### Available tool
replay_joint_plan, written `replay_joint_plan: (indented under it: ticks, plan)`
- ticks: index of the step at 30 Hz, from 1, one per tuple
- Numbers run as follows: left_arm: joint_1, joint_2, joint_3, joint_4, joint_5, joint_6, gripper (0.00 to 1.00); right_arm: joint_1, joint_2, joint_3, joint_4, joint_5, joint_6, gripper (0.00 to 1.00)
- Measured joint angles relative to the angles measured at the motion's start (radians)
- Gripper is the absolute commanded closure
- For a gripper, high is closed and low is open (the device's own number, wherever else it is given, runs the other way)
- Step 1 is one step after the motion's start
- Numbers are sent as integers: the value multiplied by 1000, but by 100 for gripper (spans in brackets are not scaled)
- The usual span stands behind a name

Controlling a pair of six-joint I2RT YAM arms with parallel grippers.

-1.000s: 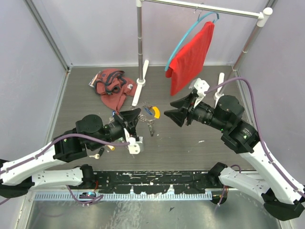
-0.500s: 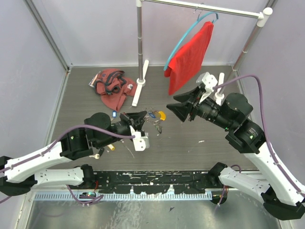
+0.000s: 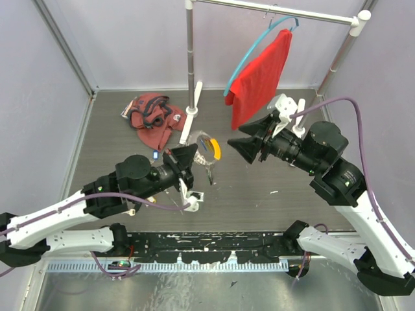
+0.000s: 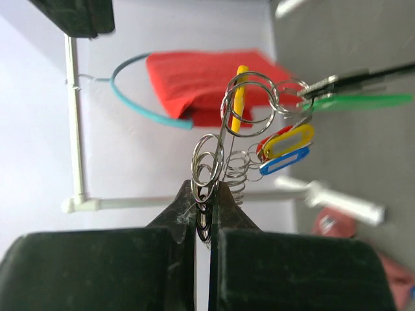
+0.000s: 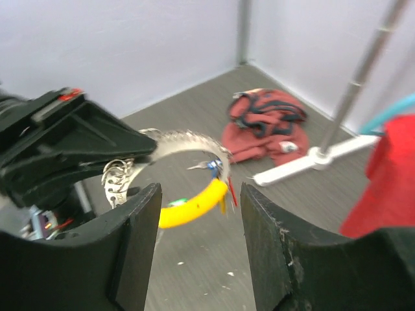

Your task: Put the keys on the keyring

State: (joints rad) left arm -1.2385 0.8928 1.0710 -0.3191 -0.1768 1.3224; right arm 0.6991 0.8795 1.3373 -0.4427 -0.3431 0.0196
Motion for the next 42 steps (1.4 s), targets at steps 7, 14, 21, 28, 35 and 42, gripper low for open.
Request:
replay_joint_plan:
  ticks: [7,14,21,28,35,42]
  plan:
    - [117,104,-8,89,-202,468,100,-1,-5,0,-8,262,4,43]
    - [157,127,-30,44,-280,652,100,-1,-39,-5,-6,344,19,42]
    - [135,133,-63,30,-317,679,100,-1,-55,-27,-6,373,32,42]
    - [84,165,-79,28,-368,642,100,-1,-50,-53,-7,393,35,41]
    - [2,175,-46,18,-354,439,100,-1,-32,-63,-2,362,35,42]
    - [-14,198,84,14,-339,60,100,-1,-33,-67,4,315,35,42]
